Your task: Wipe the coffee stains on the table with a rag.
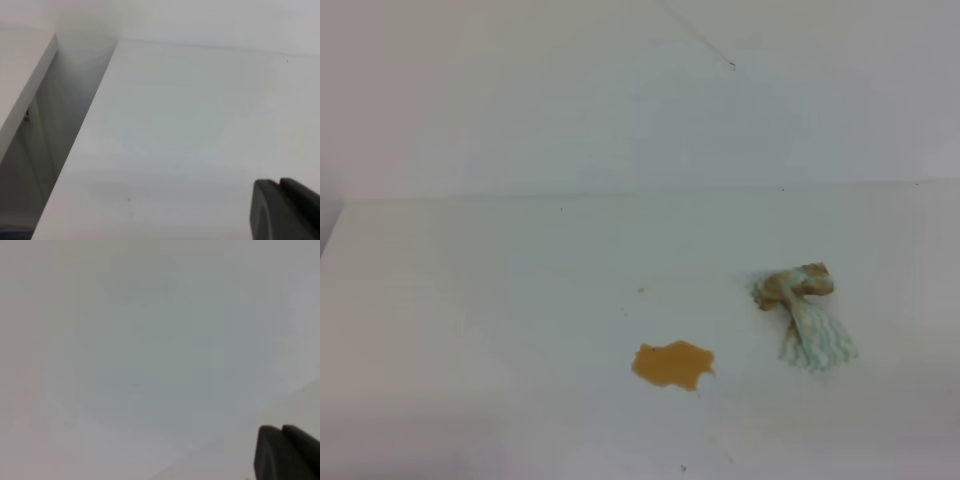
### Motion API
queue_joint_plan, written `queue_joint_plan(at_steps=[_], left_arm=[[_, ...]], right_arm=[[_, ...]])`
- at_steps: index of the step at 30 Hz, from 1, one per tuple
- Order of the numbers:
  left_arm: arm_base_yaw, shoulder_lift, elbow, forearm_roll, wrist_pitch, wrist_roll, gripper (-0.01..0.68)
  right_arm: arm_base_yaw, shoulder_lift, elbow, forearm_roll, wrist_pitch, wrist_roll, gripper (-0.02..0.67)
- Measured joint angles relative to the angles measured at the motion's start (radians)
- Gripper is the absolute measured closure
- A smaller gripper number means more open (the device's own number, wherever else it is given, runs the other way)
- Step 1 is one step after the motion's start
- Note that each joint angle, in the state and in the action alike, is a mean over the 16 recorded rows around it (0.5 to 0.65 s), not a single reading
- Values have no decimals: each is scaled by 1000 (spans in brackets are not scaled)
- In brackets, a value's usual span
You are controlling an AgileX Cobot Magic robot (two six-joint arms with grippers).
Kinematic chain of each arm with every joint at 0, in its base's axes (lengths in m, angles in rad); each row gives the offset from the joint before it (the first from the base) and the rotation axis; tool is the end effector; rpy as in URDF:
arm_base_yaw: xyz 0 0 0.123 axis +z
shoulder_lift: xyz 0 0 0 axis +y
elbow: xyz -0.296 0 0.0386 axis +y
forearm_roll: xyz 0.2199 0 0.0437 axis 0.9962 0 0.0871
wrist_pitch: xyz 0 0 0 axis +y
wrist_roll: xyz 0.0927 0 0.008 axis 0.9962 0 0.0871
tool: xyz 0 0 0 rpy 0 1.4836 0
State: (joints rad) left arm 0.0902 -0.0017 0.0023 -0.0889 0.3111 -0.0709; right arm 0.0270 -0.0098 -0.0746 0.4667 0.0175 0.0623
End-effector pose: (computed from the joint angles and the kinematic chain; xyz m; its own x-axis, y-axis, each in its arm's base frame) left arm 0.0147 -0.0012 0.1840 -0.2081 -0.1743 -0.9625 -0.0971 0.9828 -0.1570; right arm 0.0110 0.0011 0.2351 0.1165 0.5079 -0.8535 -0.1084 0.8607 0.4974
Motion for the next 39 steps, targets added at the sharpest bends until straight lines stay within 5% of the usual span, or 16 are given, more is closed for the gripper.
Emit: queue_joint_plan(at_steps=[8,22,39], left_arm=[[0,-7,0,0,0,0,675],[1,-25,-2,0,0,0,675],[1,-23,-2,0,0,0,675]], right_arm=[[0,167,-228,-16,163,-174,652],[1,762,-668,-85,505,-557,651],[38,1303,-1075,-105,901,-577,603]])
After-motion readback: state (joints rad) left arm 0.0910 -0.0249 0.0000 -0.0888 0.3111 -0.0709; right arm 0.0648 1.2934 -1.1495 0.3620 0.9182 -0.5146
